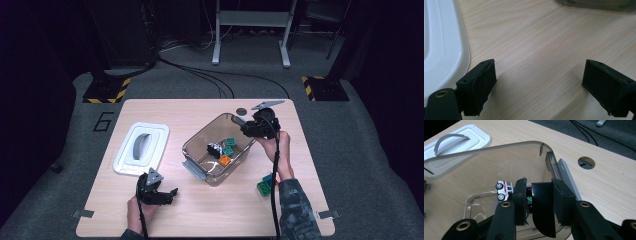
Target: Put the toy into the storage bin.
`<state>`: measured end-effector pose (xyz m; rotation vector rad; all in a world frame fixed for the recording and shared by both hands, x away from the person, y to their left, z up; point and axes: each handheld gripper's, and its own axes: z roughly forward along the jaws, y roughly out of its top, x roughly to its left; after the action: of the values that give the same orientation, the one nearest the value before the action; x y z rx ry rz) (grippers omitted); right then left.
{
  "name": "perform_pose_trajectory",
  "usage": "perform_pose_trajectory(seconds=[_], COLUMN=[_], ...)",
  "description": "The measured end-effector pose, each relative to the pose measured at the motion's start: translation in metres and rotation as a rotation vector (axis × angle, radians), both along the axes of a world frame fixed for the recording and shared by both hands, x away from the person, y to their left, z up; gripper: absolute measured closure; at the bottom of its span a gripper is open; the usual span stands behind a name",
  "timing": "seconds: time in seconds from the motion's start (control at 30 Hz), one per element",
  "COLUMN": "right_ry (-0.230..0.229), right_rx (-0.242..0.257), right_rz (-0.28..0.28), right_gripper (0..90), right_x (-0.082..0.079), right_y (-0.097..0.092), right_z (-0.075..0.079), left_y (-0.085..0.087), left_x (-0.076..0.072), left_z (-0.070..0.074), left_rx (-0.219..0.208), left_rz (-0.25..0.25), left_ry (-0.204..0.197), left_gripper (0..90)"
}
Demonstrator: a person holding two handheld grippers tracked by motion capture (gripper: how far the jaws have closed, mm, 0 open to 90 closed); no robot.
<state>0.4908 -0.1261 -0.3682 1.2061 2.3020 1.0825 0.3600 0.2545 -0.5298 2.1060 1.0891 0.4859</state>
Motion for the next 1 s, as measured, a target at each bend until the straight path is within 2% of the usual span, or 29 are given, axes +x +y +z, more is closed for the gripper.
perform_pose_trajectory(seconds=[0.53, 0.77, 0.83, 1.0], right_ry=[0.037, 0.035, 0.060, 0.051], right_rx=[-0.023, -0.042, -0.044, -0.046], right_rz=[0.015, 0.031, 0.018, 0.020], right_gripper=[66.1, 64.8, 64.3, 60.8], right_x=[0.007, 0.007, 0.006, 0.004], right_y=[0.001, 0.002, 0.003, 0.000], right_z=[-0.018, -0.020, -0.021, -0.020], left_y=[0.000, 0.000, 0.000, 0.000], left_x=[0.000, 0.000, 0.000, 0.000], left_z=[0.000, 0.000, 0.000, 0.000], left_rx=[-0.004, -0.001, -0.003, -0.003], left_rz=[0.003, 0.000, 0.002, 0.002], left_ry=[-0.001, 0.000, -0.001, -0.001], left_gripper=[11.5, 11.5, 11.5, 11.5])
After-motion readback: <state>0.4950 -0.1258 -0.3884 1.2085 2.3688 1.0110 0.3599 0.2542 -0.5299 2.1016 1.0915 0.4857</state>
